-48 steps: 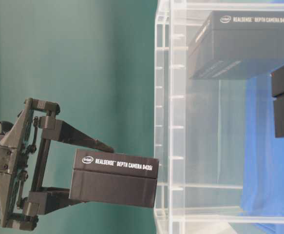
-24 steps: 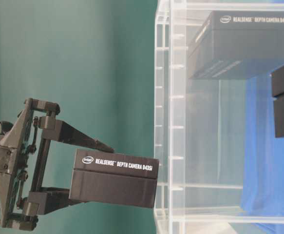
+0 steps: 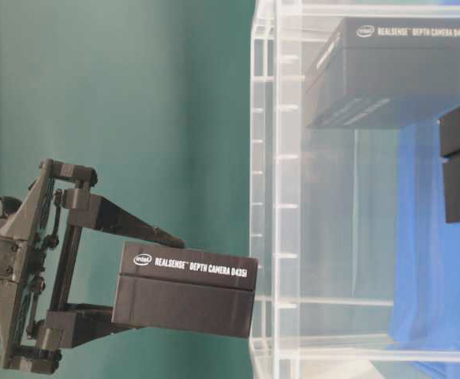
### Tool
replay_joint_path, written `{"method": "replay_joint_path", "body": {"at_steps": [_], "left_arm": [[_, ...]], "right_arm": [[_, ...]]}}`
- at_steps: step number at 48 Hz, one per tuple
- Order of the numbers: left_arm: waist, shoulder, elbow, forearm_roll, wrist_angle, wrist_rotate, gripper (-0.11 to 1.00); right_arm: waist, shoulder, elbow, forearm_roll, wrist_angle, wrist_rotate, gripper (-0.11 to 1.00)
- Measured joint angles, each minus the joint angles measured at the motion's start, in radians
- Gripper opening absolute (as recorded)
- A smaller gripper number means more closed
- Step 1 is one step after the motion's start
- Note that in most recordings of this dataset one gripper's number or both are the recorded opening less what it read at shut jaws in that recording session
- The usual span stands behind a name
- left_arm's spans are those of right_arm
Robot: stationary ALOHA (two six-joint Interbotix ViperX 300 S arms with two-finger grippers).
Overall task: Take the box out of the case with the right arm.
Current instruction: 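Lift the left box up out of the bin with the right gripper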
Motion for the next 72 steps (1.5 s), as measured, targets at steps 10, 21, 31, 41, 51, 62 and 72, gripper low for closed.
{"method": "replay_joint_path", "body": {"at_steps": [10,21,31,41,51,62,72], "left_arm": [[0.000,0.000,0.000,0.000,0.000,0.000,0.02],[0.000,0.000,0.000,0.000,0.000,0.000,0.02],[0.000,0.000,0.000,0.000,0.000,0.000,0.02],[0.000,0.000,0.000,0.000,0.000,0.000,0.02],[0.000,0.000,0.000,0.000,0.000,0.000,0.02],[-0.002,0.000,0.000,0.000,0.000,0.000,0.02],[0.000,0.000,0.000,0.000,-0.002,0.000,0.02]], "right_arm": [[0.000,0.000,0.002,0.002,0.000,0.000,0.68],[0.000,0.002,0.002,0.000,0.000,0.000,0.68],[0.000,0.000,0.002,0.000,0.000,0.000,0.68],[0.000,0.000,0.002,0.002,0.000,0.000,0.68],[0.017,0.002,-0.005,0.000,0.000,0.003,0.68],[0.075,0.002,-0.020,0.000,0.003,0.029,0.68],[0.167,0.002,-0.021,-0.020,0.032,0.092,0.68]]}}
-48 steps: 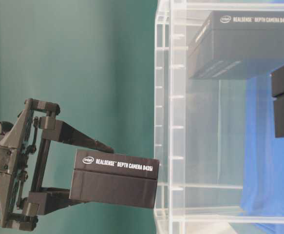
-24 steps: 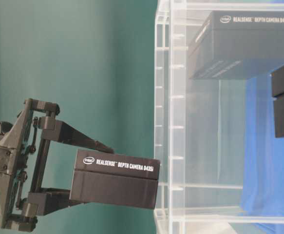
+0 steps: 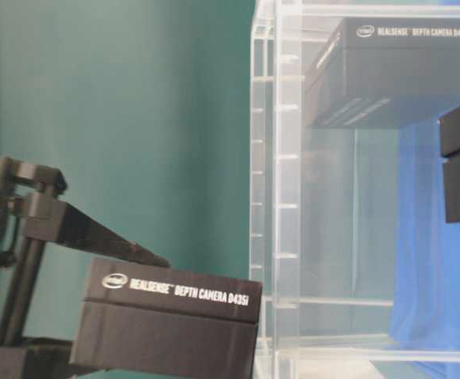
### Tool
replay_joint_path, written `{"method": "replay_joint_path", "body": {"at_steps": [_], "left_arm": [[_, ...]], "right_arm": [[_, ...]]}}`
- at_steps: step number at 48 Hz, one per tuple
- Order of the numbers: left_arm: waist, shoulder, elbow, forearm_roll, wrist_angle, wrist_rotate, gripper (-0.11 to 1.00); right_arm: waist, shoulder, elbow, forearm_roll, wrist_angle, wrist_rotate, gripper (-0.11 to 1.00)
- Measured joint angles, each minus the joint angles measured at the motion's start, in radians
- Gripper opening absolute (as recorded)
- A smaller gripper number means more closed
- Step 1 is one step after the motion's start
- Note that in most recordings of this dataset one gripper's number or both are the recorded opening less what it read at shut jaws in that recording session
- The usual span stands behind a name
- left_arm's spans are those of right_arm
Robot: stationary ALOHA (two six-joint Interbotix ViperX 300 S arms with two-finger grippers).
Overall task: Take the box out of the case with the right arm.
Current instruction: 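Lift the left box up out of the bin with the right gripper, then carry the box forward and lower it left of the first box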
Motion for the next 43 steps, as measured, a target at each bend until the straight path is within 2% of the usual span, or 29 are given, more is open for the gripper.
{"method": "replay_joint_path", "body": {"at_steps": [9,24,43], "left_arm": [[0.000,0.000,0.000,0.000,0.002,0.000,0.02],[0.000,0.000,0.000,0.000,0.002,0.000,0.02],[0.000,0.000,0.000,0.000,0.002,0.000,0.02]], "right_arm": [[0.094,-0.002,-0.002,-0.009,0.023,0.075,0.68],[0.193,0.000,-0.005,-0.015,0.025,0.178,0.68],[0.192,0.000,-0.005,-0.048,0.049,0.184,0.68]]}}
